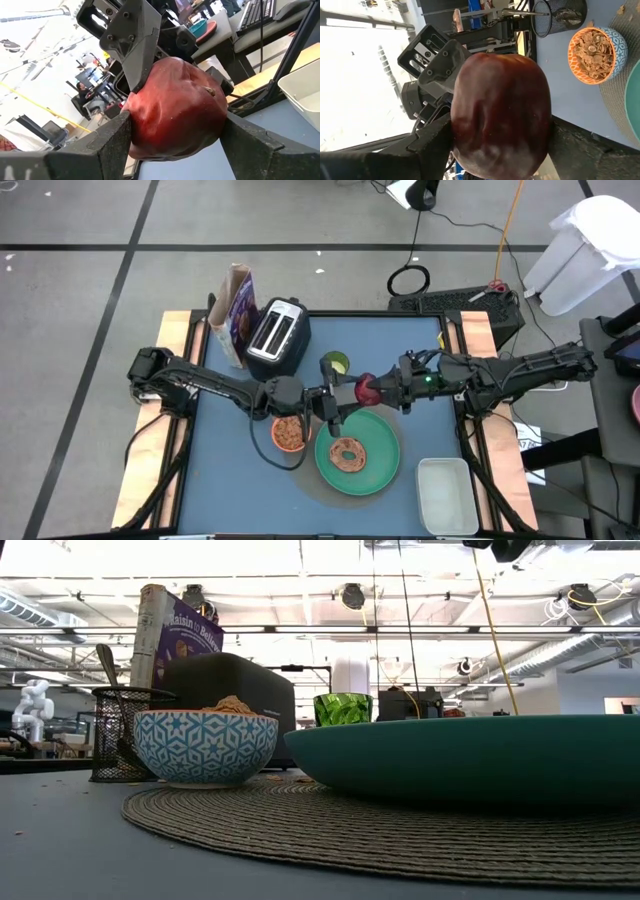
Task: Arrange a breakfast setting
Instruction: Put the apple on the gray table mat
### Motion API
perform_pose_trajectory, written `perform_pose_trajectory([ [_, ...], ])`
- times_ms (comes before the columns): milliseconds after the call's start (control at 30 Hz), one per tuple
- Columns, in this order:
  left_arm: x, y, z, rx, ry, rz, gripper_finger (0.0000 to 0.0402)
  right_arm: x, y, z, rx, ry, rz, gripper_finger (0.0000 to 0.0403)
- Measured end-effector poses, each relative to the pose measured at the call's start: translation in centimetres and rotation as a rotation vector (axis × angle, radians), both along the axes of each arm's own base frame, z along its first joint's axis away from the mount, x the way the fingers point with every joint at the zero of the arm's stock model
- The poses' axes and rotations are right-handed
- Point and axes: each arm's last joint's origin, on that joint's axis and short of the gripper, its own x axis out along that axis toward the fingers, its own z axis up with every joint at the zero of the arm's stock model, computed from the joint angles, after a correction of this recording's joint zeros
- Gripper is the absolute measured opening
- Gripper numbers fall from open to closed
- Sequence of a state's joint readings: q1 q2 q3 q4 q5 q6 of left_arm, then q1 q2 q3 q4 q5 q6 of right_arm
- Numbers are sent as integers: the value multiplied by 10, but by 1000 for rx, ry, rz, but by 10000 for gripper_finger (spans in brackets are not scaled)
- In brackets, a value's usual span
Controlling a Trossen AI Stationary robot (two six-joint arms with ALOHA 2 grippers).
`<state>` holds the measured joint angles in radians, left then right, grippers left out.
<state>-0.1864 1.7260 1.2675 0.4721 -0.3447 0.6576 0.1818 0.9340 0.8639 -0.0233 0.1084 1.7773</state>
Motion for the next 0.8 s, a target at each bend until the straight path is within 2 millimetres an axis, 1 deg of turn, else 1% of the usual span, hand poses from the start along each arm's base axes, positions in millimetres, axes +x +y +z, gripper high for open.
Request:
perform_pose_trajectory([
  [400, 0, 0, 1, -13, -7, -4, 269, 1, 0, 4, -139, -50, 25, 356],
  [500, 0, 0, 1, -30, -9, -4, 269, 1, 0, 4, -200, -54, 39, 360],
  [633, 0, 0, 1, -76, -18, -4, 269, -2, 1, 5, -367, -73, 93, 361],
  [700, 0, 0, 1, -110, -26, -6, 269, -6, 1, 6, -442, -85, 128, 361],
  [800, 0, 0, 1, -161, -29, -6, 269, -16, -1, 7, -508, -66, 147, 361],
])
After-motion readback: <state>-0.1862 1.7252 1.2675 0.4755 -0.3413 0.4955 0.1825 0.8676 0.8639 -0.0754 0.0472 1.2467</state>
